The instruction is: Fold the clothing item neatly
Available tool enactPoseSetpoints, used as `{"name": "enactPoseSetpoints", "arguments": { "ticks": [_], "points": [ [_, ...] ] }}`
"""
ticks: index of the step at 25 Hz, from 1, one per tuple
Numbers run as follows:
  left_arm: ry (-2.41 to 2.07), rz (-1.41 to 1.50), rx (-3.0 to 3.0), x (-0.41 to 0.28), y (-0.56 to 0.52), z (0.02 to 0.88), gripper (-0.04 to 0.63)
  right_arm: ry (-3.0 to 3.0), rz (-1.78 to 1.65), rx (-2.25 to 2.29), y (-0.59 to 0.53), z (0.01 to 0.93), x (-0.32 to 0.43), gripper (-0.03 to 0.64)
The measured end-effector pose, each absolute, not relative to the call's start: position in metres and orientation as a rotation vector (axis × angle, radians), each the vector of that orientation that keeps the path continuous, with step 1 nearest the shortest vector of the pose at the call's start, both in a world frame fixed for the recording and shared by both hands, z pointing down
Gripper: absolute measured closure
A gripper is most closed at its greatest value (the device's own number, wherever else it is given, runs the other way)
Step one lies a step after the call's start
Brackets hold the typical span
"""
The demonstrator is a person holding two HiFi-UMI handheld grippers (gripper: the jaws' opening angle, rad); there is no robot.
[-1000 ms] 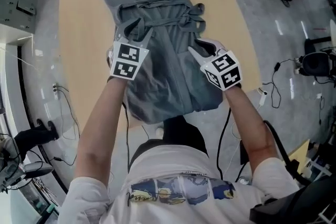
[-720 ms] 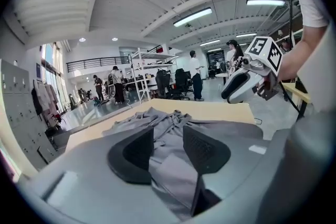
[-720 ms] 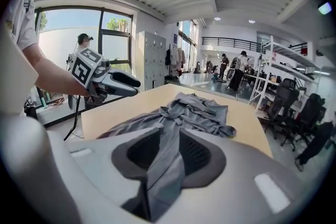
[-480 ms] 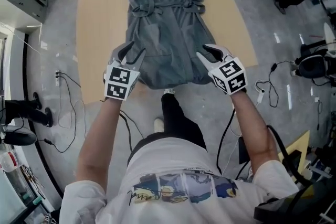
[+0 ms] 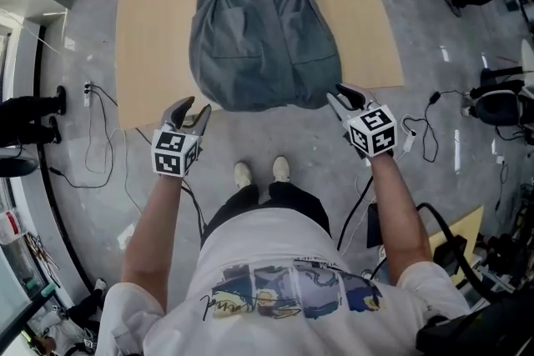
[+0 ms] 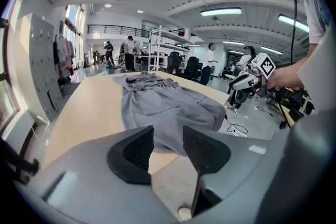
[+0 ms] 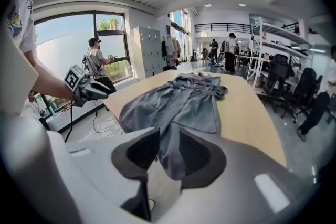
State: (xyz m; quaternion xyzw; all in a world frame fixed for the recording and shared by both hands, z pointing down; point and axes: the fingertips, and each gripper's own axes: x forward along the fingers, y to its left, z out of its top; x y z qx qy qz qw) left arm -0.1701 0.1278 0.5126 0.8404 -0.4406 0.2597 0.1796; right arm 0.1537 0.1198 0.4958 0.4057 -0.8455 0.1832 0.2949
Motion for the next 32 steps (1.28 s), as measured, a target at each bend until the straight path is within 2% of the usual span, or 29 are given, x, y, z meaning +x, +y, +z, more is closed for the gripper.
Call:
{"name": "enactPoseSetpoints", "arguments": {
  "ticks": [7, 12, 20, 28, 32],
  "points": [
    [-1.308, 0.713, 2.155, -0.167, 0.156, 0.571, 0.392, -2.216, 0.604, 0.986, 0.143, 0.567, 0.188, 0.512],
    [-1.373, 0.689, 2.079, -0.171, 0.141, 0.585, 0.350, -2.181, 0.754, 0.917, 0.152, 0.616, 0.201, 0.454],
    [-1.423, 0.604, 1.958, -0.174, 0.111, 0.599, 0.292, -2.178, 0.957, 0.932, 0.129, 0.653, 0.205, 0.414],
    [-1.414, 0.489, 1.850, -0.168, 0.094, 0.613, 0.285, -2.193, 1.185, 0.926, 0.116, 0.666, 0.195, 0.408],
    [-1.421, 0.486, 1.790, -0.169, 0.093, 0.617, 0.319, -2.209, 1.285, 0.876, 0.117, 0.663, 0.181, 0.410]
  ]
}}
